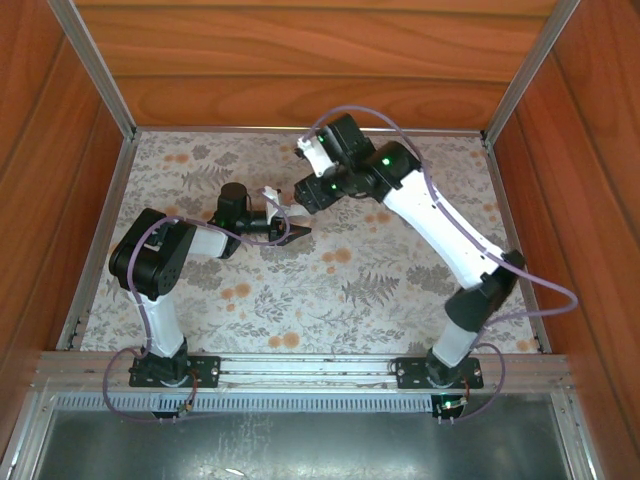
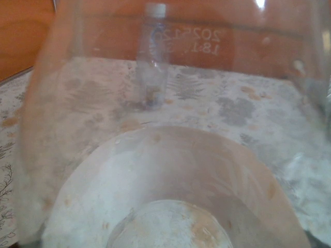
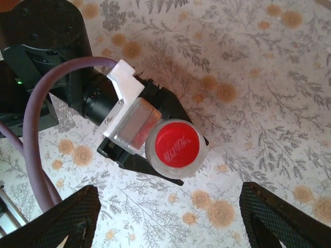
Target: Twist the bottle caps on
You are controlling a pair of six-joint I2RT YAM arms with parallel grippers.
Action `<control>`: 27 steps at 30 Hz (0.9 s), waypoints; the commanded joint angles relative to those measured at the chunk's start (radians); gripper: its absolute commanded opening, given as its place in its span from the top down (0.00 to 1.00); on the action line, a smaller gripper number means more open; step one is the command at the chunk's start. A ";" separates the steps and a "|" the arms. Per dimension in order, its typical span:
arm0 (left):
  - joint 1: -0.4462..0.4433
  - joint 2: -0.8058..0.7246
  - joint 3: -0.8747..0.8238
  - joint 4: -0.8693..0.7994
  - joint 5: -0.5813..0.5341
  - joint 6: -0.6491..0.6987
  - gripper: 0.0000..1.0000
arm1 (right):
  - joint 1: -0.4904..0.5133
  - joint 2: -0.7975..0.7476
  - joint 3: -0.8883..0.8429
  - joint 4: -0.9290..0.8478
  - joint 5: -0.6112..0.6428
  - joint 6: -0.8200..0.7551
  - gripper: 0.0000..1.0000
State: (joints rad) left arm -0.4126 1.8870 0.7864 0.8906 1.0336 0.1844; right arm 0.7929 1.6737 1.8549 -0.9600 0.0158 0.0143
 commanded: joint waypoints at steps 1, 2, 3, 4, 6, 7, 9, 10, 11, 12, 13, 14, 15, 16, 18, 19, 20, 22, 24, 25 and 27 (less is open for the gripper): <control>-0.008 0.044 -0.012 -0.093 0.019 -0.018 0.41 | 0.011 -0.121 -0.208 0.363 0.017 -0.039 0.27; -0.008 0.044 -0.010 -0.094 0.019 -0.019 0.41 | 0.011 -0.152 -0.272 0.435 0.017 -0.045 0.29; -0.008 0.045 -0.010 -0.094 0.020 -0.018 0.41 | 0.011 -0.183 -0.337 0.509 0.016 -0.054 0.33; -0.008 0.045 -0.010 -0.094 0.020 -0.018 0.41 | 0.011 -0.206 -0.390 0.567 0.018 -0.065 0.37; -0.008 0.045 -0.010 -0.094 0.020 -0.018 0.41 | 0.011 -0.228 -0.453 0.619 0.025 -0.083 0.44; -0.008 0.044 -0.011 -0.094 0.019 -0.019 0.41 | 0.011 -0.232 -0.472 0.628 0.021 -0.096 0.45; -0.008 0.044 -0.010 -0.094 0.020 -0.019 0.41 | 0.011 -0.236 -0.503 0.650 0.015 -0.101 0.47; -0.008 0.044 -0.010 -0.094 0.020 -0.019 0.41 | 0.011 -0.238 -0.520 0.662 0.009 -0.102 0.48; -0.008 0.044 -0.010 -0.094 0.019 -0.019 0.41 | 0.010 -0.238 -0.533 0.672 0.006 -0.101 0.50; -0.009 0.044 -0.010 -0.094 0.020 -0.020 0.41 | 0.010 -0.238 -0.542 0.677 0.004 -0.099 0.52; -0.008 0.044 -0.010 -0.094 0.021 -0.020 0.41 | 0.010 -0.237 -0.548 0.676 0.003 -0.098 0.53; -0.007 0.044 -0.011 -0.094 0.019 -0.021 0.41 | 0.010 -0.237 -0.553 0.676 0.000 -0.096 0.54; -0.007 0.044 -0.011 -0.094 0.021 -0.021 0.41 | 0.009 -0.236 -0.557 0.674 -0.001 -0.095 0.55; -0.008 0.044 -0.010 -0.094 0.020 -0.020 0.41 | 0.009 -0.237 -0.560 0.668 -0.006 -0.094 0.57; -0.008 0.044 -0.009 -0.094 0.020 -0.021 0.41 | 0.009 -0.235 -0.564 0.662 -0.009 -0.093 0.58; -0.008 0.046 -0.008 -0.094 0.021 -0.021 0.41 | 0.010 -0.232 -0.566 0.659 -0.012 -0.091 0.60; -0.008 0.046 -0.007 -0.093 0.021 -0.022 0.41 | 0.009 -0.229 -0.569 0.653 -0.010 -0.091 0.61; -0.008 0.046 -0.008 -0.094 0.021 -0.023 0.41 | 0.009 -0.223 -0.568 0.647 -0.008 -0.091 0.63; -0.008 0.046 -0.007 -0.094 0.020 -0.023 0.41 | 0.008 -0.221 -0.569 0.647 -0.015 -0.091 0.64; -0.008 0.046 -0.007 -0.094 0.020 -0.023 0.41 | 0.008 -0.219 -0.567 0.647 -0.018 -0.091 0.64; -0.008 0.047 -0.007 -0.094 0.020 -0.022 0.41 | 0.008 -0.215 -0.566 0.642 -0.024 -0.093 0.62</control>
State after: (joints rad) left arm -0.4126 1.8870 0.7864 0.8906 1.0336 0.1841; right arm 0.7937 1.4540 1.2987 -0.3290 0.0143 -0.0746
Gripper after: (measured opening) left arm 0.594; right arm 0.372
